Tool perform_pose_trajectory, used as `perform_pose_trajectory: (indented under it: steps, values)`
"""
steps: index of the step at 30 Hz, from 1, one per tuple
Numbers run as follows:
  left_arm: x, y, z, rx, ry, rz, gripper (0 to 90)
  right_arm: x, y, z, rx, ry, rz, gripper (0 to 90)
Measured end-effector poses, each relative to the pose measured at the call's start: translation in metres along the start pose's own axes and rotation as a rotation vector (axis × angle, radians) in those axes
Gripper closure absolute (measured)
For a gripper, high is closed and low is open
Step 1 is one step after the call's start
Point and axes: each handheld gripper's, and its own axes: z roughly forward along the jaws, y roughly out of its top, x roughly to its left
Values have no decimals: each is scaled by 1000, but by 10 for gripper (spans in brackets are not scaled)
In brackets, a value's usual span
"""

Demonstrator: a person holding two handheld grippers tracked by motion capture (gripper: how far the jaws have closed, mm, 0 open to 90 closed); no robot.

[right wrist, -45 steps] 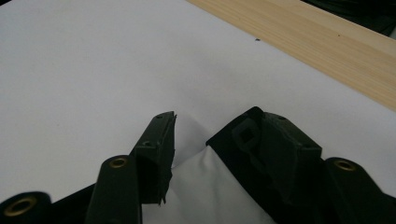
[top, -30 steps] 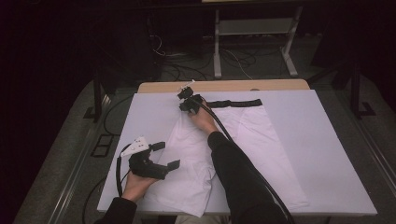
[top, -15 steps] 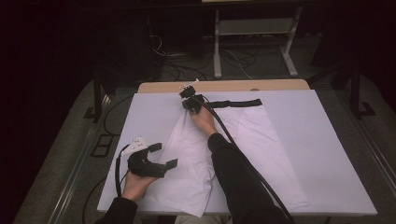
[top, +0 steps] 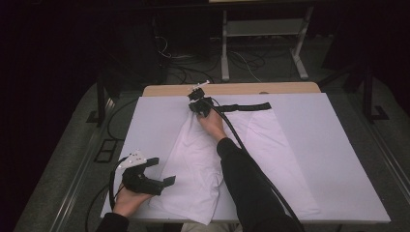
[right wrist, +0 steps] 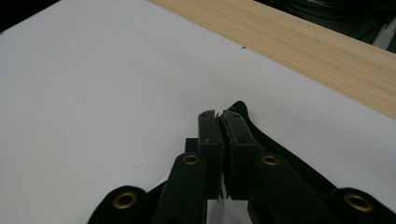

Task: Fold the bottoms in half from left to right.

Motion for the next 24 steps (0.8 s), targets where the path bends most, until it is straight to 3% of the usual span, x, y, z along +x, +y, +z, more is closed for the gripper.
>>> perform_pose_trajectory:
  steps: [8,24]
  values:
    - [3,-7,-8,48,5,-22,0,1,-2,3,8,-3,-9,857]
    - [-1,-25,-21,157,-27,-66,0,1,1,-3,1,-1,-11,856]
